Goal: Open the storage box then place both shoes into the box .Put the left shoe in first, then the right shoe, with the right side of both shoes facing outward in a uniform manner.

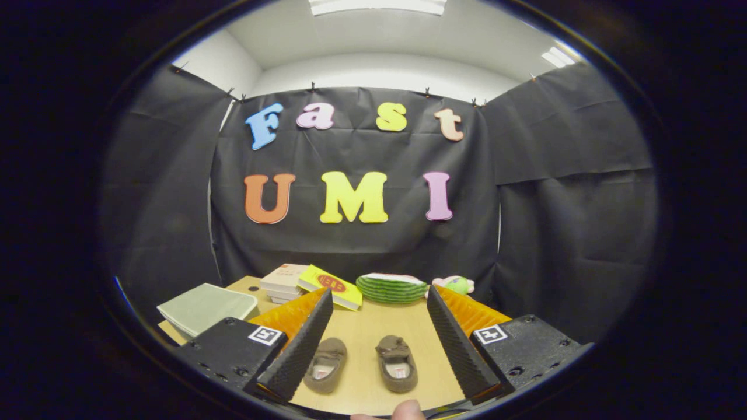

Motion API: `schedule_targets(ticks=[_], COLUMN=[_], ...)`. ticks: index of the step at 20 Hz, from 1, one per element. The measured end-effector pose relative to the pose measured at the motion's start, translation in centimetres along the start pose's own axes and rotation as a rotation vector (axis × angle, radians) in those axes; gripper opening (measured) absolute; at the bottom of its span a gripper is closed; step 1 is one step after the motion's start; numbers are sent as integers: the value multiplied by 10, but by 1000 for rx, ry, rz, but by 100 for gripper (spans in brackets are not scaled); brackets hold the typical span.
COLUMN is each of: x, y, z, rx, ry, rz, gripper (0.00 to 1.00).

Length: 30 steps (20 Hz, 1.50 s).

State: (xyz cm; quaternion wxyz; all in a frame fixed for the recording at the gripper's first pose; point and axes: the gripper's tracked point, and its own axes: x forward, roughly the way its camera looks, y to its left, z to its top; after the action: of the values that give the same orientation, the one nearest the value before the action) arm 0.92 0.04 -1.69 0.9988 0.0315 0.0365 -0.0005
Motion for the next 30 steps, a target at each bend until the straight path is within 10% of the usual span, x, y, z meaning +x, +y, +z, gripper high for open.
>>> schedule_targets(ticks=[16,30], x=[9,29], y=[6,102], z=[-20,-27], rx=[66,109], ry=[114,193], rz=[52,336], gripper=[100,100])
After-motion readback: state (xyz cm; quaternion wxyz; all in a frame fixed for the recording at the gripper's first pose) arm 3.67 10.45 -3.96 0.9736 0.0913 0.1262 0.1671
